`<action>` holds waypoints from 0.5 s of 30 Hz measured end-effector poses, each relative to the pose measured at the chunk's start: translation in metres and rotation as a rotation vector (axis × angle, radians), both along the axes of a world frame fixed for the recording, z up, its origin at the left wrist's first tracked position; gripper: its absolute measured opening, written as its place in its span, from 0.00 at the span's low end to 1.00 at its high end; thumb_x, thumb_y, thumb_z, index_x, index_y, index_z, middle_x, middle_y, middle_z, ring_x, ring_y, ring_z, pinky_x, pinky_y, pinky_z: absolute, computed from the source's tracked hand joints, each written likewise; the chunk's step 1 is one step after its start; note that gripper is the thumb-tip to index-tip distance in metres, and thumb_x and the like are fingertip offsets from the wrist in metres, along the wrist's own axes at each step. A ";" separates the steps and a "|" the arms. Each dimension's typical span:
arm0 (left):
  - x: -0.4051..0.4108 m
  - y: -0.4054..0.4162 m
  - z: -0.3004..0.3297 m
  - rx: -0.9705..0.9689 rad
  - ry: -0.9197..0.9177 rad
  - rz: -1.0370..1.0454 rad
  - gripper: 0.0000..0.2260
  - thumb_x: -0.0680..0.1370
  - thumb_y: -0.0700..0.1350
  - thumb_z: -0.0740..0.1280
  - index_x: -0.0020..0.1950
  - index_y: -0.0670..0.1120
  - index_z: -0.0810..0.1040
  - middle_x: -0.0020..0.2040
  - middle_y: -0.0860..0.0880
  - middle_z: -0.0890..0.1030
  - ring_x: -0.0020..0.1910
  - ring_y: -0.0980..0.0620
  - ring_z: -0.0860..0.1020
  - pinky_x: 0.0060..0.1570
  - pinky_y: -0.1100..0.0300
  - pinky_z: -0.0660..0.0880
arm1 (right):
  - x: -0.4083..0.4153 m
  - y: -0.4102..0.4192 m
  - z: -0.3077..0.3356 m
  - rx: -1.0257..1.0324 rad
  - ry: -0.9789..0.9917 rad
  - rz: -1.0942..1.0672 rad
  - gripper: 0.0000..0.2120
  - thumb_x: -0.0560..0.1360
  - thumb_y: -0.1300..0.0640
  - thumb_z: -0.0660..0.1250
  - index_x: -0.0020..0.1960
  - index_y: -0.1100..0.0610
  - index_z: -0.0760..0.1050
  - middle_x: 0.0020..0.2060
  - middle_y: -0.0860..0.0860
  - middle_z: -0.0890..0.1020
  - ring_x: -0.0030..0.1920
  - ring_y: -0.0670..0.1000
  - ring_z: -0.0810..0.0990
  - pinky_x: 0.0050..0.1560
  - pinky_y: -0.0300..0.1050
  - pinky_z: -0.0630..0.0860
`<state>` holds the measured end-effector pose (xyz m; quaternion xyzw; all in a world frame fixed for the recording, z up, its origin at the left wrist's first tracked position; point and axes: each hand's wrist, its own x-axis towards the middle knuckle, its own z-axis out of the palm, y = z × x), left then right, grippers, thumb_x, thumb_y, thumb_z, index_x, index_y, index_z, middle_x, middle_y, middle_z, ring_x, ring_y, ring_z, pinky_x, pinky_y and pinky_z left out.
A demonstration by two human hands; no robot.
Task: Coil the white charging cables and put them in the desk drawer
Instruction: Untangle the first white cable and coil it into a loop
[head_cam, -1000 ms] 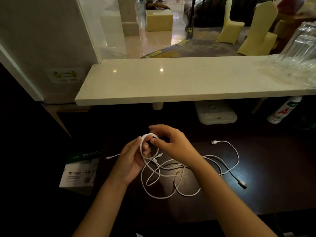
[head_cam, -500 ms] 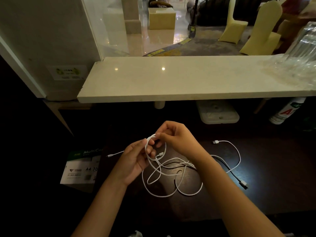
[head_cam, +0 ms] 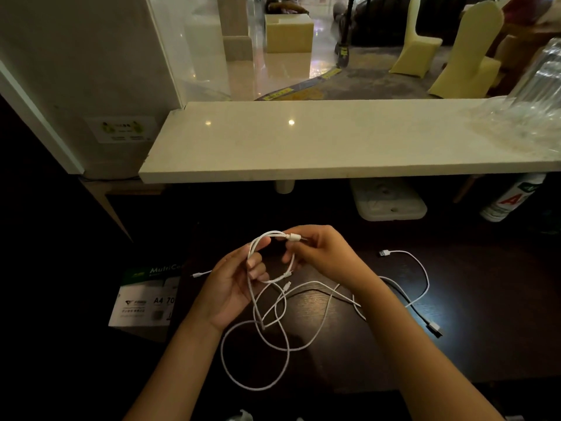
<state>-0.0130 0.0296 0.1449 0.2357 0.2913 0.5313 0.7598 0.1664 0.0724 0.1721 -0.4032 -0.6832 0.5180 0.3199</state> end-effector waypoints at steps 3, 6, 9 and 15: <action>-0.003 -0.001 0.000 -0.006 0.062 -0.008 0.11 0.66 0.49 0.72 0.42 0.43 0.83 0.27 0.52 0.74 0.27 0.57 0.74 0.30 0.65 0.74 | 0.006 0.003 0.003 -0.039 0.002 0.028 0.09 0.77 0.64 0.61 0.53 0.59 0.78 0.36 0.53 0.83 0.37 0.51 0.81 0.44 0.45 0.78; -0.003 0.000 -0.002 0.009 0.061 -0.047 0.17 0.59 0.50 0.79 0.41 0.43 0.82 0.28 0.51 0.75 0.28 0.57 0.75 0.31 0.65 0.75 | 0.010 0.005 0.003 -0.143 0.068 0.084 0.10 0.78 0.62 0.59 0.55 0.61 0.77 0.35 0.54 0.82 0.38 0.52 0.80 0.44 0.45 0.78; 0.000 0.001 -0.003 0.009 0.031 -0.038 0.17 0.57 0.50 0.81 0.40 0.44 0.83 0.27 0.52 0.75 0.28 0.58 0.75 0.32 0.65 0.75 | 0.008 0.007 -0.003 -0.216 0.161 0.019 0.10 0.79 0.62 0.57 0.56 0.60 0.76 0.35 0.53 0.83 0.36 0.51 0.81 0.44 0.45 0.78; 0.004 0.011 0.000 -0.023 -0.060 0.111 0.19 0.51 0.49 0.83 0.38 0.46 0.83 0.30 0.52 0.80 0.29 0.59 0.78 0.32 0.65 0.77 | -0.019 -0.019 -0.032 -0.689 0.358 0.080 0.18 0.80 0.49 0.48 0.57 0.56 0.72 0.44 0.57 0.82 0.48 0.55 0.81 0.61 0.50 0.72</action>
